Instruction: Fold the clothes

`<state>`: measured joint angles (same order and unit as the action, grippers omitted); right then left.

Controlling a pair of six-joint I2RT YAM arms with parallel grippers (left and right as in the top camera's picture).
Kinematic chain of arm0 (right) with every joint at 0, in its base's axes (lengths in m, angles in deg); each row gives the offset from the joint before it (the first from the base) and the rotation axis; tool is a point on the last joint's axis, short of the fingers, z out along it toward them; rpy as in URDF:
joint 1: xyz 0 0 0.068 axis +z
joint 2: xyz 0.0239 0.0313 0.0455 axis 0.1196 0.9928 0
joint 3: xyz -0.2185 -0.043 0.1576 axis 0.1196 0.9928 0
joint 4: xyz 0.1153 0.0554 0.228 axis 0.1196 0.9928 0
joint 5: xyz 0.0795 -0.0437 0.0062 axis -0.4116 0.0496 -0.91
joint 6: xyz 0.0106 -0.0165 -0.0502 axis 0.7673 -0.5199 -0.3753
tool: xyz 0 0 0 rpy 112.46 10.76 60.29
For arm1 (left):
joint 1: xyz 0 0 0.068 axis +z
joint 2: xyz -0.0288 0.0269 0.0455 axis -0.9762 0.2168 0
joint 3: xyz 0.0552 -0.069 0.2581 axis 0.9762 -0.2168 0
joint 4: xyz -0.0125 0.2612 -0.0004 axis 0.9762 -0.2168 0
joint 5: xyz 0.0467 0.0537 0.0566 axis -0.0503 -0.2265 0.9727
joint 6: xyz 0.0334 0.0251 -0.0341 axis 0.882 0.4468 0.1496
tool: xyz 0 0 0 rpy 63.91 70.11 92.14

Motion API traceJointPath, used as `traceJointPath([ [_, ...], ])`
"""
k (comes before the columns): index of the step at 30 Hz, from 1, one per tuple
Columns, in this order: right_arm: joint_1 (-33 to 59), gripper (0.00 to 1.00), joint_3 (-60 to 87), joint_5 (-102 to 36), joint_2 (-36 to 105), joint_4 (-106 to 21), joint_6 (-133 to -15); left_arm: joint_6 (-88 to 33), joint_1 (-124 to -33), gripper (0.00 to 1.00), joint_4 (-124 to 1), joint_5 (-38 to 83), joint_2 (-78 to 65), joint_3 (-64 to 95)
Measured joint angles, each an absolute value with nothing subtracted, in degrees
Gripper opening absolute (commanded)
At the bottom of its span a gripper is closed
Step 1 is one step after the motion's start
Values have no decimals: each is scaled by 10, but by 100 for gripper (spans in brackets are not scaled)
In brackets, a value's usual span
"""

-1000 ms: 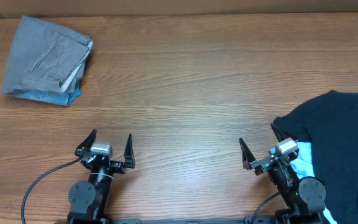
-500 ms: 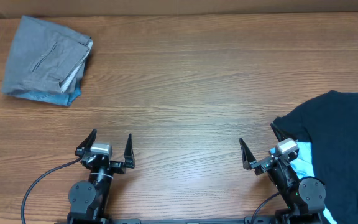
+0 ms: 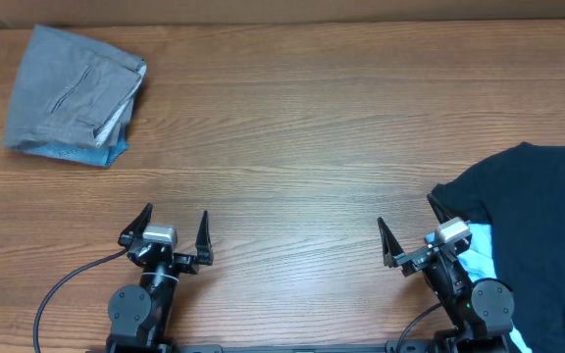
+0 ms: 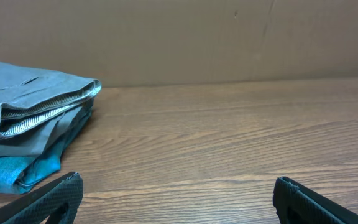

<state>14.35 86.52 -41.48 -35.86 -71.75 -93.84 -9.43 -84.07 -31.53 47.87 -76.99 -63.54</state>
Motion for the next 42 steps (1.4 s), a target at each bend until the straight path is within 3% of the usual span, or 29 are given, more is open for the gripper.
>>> traceJointPath([
  [28,144,100,865,-415,-359,-718,-938,-97,-841,100,-315,479,-770,-635],
  [42,144,100,865,-418,-359,-718,-938,-288,-841,100,-309,445,-770,-635],
])
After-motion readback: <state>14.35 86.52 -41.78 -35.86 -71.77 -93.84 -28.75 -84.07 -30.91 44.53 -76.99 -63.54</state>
